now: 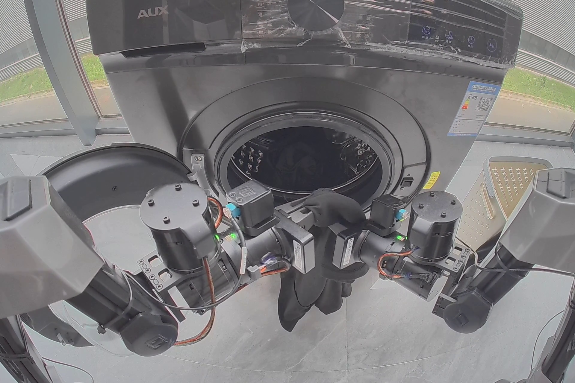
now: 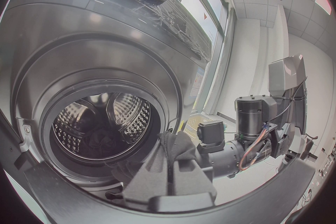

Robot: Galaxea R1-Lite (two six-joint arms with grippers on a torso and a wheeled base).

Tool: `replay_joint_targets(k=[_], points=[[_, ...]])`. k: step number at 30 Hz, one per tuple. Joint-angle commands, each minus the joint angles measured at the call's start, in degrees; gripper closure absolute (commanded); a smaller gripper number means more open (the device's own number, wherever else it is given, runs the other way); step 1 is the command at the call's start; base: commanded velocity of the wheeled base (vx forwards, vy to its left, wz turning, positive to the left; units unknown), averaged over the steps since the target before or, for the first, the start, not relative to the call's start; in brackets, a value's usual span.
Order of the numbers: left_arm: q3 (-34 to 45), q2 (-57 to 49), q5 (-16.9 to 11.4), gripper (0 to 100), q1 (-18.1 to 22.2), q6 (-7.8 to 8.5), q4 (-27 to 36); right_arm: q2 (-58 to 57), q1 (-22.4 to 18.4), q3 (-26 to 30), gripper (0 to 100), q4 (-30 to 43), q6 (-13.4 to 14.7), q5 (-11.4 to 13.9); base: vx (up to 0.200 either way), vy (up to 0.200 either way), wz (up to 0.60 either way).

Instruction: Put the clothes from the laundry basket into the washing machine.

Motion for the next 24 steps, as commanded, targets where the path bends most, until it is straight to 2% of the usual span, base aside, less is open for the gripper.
replay_joint_targets(k=[1,2,4,5,7,10,16,24], points=[[-0.26,0.91,0.12,100,0.84,-0.08,0.01,-2.00,0.63,1.44,100,-0.04,0.04,-0.08,0.000,0.000,0.00],[-0.61,0.91,0.03,0,1.11,-0.17,0.01,-2.61,0.63,1.97,100,-0.04,0.04,-0.08,0.000,0.000,0.00],[-0.79,1.00,0.03,0,1.20,-0.26,0.01,-3.05,0.63,2.41,100,-0.04,0.04,-0.08,0.000,0.000,0.00],[-1.05,0.91,0.12,0,2.07,-1.23,0.01,-5.07,0.54,4.25,100,0.05,0.21,-0.08,0.000,0.000,0.00],[-0.87,0.82,0.03,0,2.69,-1.49,0.01,-6.22,0.45,5.31,100,0.05,0.39,-0.08,0.000,0.000,0.00],[0.18,0.82,-0.50,0,4.45,-1.49,-0.17,-9.03,-0.52,7.77,100,-0.04,0.92,-0.08,0.000,0.000,0.00],[1.50,1.61,-0.50,0,5.85,-1.40,-0.61,-10.52,-2.36,9.17,100,-0.13,3.03,0.01,0.000,0.000,0.00],[3.96,4.25,-0.50,0,6.91,-1.49,-1.84,-11.93,-2.63,9.17,100,-1.36,3.03,0.10,0.000,0.000,0.00]])
